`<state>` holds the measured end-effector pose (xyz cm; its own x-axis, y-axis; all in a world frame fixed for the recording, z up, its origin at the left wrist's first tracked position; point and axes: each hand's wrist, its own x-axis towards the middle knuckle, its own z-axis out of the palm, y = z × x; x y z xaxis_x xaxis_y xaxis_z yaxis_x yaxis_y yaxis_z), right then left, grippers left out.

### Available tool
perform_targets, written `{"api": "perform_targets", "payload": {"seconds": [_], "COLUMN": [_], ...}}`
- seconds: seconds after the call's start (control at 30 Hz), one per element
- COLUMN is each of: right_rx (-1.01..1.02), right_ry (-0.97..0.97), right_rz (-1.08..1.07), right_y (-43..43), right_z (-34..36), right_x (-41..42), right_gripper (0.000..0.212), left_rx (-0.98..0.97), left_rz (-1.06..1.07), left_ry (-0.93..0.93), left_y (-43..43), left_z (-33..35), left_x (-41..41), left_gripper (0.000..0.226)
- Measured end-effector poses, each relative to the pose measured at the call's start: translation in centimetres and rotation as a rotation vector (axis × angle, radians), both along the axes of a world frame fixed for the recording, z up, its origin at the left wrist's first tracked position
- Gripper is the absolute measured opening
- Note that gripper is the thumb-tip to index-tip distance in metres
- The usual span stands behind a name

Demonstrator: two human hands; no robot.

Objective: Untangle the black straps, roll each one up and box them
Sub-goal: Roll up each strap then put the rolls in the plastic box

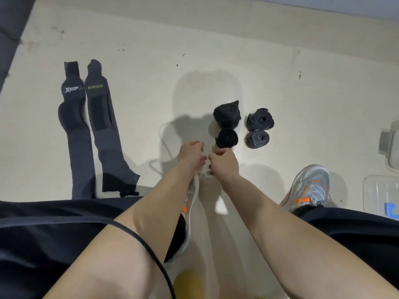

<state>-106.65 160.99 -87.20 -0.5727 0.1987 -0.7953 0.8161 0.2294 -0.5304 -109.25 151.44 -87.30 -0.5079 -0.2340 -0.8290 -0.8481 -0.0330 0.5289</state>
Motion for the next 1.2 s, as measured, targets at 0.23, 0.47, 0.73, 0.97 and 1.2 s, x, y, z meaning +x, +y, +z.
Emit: {"api": "perform_targets", "payload": {"seconds": [0.23, 0.47, 0.73, 0.97, 1.2], "right_rx": [-0.098, -0.359, -0.306, -0.232, -0.194], "right_ry": [0.017, -0.055, -0.147, -0.041, 0.099], "right_rz": [0.217, 0.398, 0.423, 0.459, 0.477], "right_y": [-7.0, -15.3, -17.3, -15.0, -10.8], "right_z": [2.0, -0.9, -4.5, -3.9, 1.8], "right_x": [-1.3, -1.8, -1.4, -3.2, -5.7], "right_gripper": [0.018, 0.033, 0.038, 0.047, 0.029], "left_rx": [-0.563, -0.652, -0.688, -0.385, -0.190], "left_rz": [-0.059, 0.140, 0.191, 0.144, 0.141], "left_ry": [-0.037, -0.329, -0.511, -0.201, 0.002], "left_y": [-11.4, -20.6, -22.6, -19.4, -17.1], "left_z": [0.9, -1.6, -5.6, -5.7, 0.3], "left_x": [1.5, 3.0, 3.0, 1.8, -1.0], "left_gripper": [0.032, 0.062, 0.078, 0.040, 0.024]}}
